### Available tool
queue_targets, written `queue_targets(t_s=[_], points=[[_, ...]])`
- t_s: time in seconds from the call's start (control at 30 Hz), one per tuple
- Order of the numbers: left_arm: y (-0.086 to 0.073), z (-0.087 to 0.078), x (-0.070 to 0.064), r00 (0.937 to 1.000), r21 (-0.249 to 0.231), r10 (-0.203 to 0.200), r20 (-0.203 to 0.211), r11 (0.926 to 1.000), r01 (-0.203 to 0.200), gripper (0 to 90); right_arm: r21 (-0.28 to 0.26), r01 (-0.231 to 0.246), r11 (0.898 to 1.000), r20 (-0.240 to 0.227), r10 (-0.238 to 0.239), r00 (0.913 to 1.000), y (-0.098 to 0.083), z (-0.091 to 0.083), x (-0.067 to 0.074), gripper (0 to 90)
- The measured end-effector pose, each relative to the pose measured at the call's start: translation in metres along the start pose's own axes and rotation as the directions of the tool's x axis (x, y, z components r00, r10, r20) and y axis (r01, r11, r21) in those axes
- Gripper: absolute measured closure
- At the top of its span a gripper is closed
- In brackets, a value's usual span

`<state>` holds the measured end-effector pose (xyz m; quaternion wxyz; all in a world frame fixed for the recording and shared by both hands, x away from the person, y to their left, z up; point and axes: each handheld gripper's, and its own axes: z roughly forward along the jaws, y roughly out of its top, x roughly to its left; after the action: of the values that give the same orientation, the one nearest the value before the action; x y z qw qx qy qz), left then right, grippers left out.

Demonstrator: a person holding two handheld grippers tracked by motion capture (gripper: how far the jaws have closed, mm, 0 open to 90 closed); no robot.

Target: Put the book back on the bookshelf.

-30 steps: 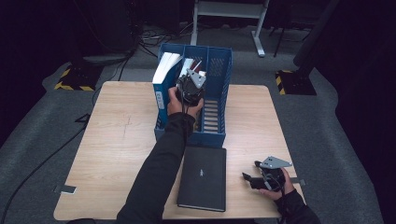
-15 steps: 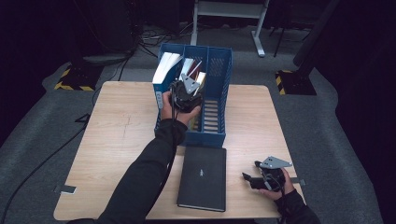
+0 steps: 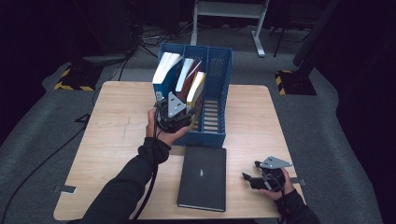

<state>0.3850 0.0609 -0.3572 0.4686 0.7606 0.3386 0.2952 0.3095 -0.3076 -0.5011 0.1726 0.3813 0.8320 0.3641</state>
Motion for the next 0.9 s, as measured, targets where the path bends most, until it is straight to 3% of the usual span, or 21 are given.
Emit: queue_targets(t_s=[0.2, 0.37, 0.47, 0.7, 0.9], points=[[-0.026, 0.012, 0.001, 0.9993, 0.054, -0.027, 0.026, 0.9982, 0.026, 50.9, 0.000, 0.000, 1.000, 0.001, 0.000, 1.0000, 0.000, 0.000, 0.000, 26.0], [-0.035, 0.025, 0.003, 0.9983, 0.084, -0.052, 0.027, 0.9953, 0.049, 54.8, 0.000, -0.001, 1.000, 0.001, 0.001, 1.0000, 0.000, 0.000, 0.000, 26.0], [-0.039, 0.036, 0.001, 0.9984, 0.108, -0.048, 0.029, 0.9932, 0.045, 62.0, 0.000, -0.001, 1.000, 0.001, 0.001, 1.0000, 0.000, 0.000, 0.000, 26.0], [-0.038, 0.050, -0.008, 0.9998, 0.114, -0.019, -0.001, 0.9933, 0.019, 63.3, 0.000, -0.001, 1.000, 0.001, 0.001, 1.0000, 0.000, 0.000, 0.000, 26.0], [-0.037, 0.059, -0.003, 0.9973, 0.117, -0.054, -0.050, 0.9914, 0.060, 66.2, 0.000, -0.001, 1.000, 0.001, 0.001, 1.0000, 0.000, 0.000, 0.000, 26.0]])
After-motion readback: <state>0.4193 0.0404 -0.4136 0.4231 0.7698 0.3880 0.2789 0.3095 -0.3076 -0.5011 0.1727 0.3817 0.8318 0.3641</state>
